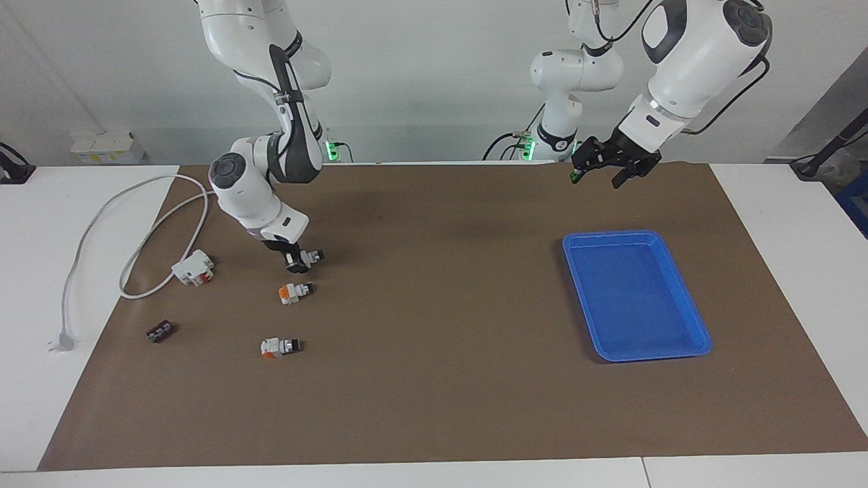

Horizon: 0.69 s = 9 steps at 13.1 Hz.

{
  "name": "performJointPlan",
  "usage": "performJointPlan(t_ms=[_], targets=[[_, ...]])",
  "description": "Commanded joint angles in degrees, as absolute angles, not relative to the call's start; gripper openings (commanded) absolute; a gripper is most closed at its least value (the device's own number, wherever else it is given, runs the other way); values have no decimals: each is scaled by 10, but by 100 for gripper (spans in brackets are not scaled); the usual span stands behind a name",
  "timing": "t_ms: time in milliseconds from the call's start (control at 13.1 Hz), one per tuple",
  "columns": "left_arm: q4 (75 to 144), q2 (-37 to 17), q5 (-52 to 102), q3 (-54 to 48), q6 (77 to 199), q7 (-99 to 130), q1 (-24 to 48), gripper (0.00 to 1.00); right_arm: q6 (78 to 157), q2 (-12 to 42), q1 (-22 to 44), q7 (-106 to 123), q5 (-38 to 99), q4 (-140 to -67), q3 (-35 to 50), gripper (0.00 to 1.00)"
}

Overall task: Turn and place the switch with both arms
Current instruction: 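Grasp the orange switch with the right gripper while the left gripper advances, then carry the switch toward the left gripper while the left gripper approaches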

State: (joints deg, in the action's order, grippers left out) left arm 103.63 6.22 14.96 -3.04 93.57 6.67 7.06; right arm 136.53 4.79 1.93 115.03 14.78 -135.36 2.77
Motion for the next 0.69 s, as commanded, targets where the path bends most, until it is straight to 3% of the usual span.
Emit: performJointPlan(t_ms=[0,383,613], targets=[[1070,89,175,-25,950,62,76,100,1311,16,21,1165,190,-1343,31,0],[1098,99,248,-25,962,67,94,97,1270,-60,21,1134,255,-1336,77,0],[1160,128,314,-25,993,90,113,91,1242,-95,21,1052,271,-1309,120,0]])
